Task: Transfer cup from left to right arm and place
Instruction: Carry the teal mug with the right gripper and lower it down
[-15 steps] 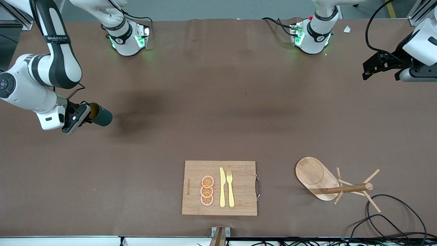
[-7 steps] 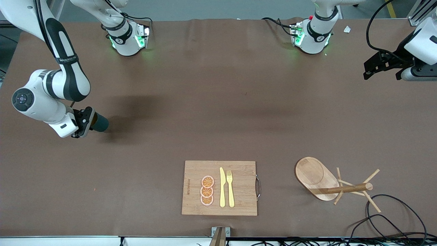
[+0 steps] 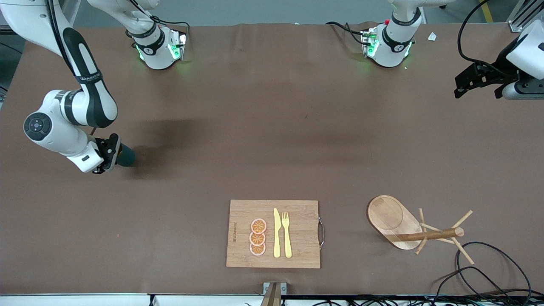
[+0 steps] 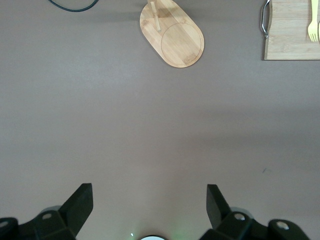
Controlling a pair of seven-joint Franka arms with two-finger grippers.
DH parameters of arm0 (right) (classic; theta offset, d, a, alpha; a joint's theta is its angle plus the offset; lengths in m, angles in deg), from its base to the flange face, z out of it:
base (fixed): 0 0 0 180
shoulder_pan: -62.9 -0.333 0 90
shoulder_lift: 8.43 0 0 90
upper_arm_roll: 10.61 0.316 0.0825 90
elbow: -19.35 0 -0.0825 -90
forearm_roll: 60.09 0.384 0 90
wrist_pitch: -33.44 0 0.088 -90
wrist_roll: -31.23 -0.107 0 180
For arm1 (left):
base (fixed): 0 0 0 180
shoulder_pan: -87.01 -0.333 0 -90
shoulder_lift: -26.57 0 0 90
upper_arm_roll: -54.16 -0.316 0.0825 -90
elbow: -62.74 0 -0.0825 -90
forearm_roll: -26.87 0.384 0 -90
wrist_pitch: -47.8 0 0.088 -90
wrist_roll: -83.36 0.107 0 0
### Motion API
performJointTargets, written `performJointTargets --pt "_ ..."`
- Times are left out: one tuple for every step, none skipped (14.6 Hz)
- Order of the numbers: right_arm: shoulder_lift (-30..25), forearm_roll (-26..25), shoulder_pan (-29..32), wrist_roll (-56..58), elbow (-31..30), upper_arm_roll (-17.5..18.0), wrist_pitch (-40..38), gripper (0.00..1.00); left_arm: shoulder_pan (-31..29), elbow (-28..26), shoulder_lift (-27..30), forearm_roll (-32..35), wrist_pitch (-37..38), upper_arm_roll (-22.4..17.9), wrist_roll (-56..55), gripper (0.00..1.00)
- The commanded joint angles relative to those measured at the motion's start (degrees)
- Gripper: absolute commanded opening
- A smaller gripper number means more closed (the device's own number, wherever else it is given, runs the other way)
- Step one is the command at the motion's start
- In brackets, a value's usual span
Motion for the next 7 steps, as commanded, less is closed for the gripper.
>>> performJointTargets --pt "-0.3 -1.5 0.7 0.8 -3.1 0.7 4.2 0.00 0.1 -0.7 1.3 0.6 0.6 0.1 0.1 1.00" --pt "-0.2 -1.5 0.8 0.8 -3.2 0.7 4.4 0.00 0.1 -0.6 1.3 0.6 0.6 0.1 0.1 1.00" --pt "-0.2 -1.5 0.8 0.8 -3.1 0.7 4.4 0.01 0.2 -0.7 1.3 0.6 0.6 0.1 0.0 1.00" --pt "-0.2 -1.5 0.7 0.5 -3.1 0.7 4.2 0.08 0.2 -0.7 1.3 0.6 0.6 0.1 0.0 1.00" --pt "-0.3 -1.4 0.8 0.2 -3.1 0.7 4.2 0.36 0.2 -0.7 1.3 0.6 0.6 0.1 0.0 1.00" --pt "-0.3 -0.9 0.9 -0.2 -3.1 0.8 3.8 0.99 0.2 -0.7 1.3 0.6 0.6 0.1 0.0 1.00" --pt "-0.3 -0.8 1.1 -0.3 -3.1 0.8 3.7 1.00 0.2 -0.7 1.4 0.6 0.6 0.1 0.0 1.00"
